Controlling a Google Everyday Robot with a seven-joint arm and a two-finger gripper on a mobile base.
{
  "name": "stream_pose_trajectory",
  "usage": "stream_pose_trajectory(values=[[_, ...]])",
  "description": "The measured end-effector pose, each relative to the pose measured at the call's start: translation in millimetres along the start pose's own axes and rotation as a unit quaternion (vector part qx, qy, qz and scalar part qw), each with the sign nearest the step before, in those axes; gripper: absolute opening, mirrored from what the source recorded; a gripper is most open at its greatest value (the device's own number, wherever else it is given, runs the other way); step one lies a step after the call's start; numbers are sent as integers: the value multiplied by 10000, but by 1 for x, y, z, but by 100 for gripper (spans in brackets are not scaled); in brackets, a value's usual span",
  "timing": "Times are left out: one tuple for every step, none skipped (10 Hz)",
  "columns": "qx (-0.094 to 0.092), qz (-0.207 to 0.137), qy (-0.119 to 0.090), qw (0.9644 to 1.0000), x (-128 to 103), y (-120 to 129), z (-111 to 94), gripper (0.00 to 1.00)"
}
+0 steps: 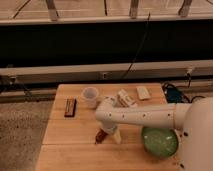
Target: Place the pepper in the ceramic bowl
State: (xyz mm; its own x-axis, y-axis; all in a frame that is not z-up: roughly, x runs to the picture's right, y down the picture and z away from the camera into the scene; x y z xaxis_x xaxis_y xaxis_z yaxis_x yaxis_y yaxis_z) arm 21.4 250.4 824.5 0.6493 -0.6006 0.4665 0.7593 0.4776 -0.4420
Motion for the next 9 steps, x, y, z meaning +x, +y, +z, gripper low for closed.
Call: stream_pose_trajectory(values=[[-8,0,-11,10000,0,0,0,80],[-8,-1,-13,10000,0,0,0,80],[-11,-1,-15,10000,0,0,0,80],[-10,-3,-12,10000,0,0,0,80],[-11,-3,-12,10000,0,0,0,79],[-19,-7,-27,10000,0,0,0,74],[-27,-7,-37,10000,0,1,1,72],[-27,-5,-40,10000,0,1,0,75],[-25,-12,-42,10000,-1,0,-1,74]])
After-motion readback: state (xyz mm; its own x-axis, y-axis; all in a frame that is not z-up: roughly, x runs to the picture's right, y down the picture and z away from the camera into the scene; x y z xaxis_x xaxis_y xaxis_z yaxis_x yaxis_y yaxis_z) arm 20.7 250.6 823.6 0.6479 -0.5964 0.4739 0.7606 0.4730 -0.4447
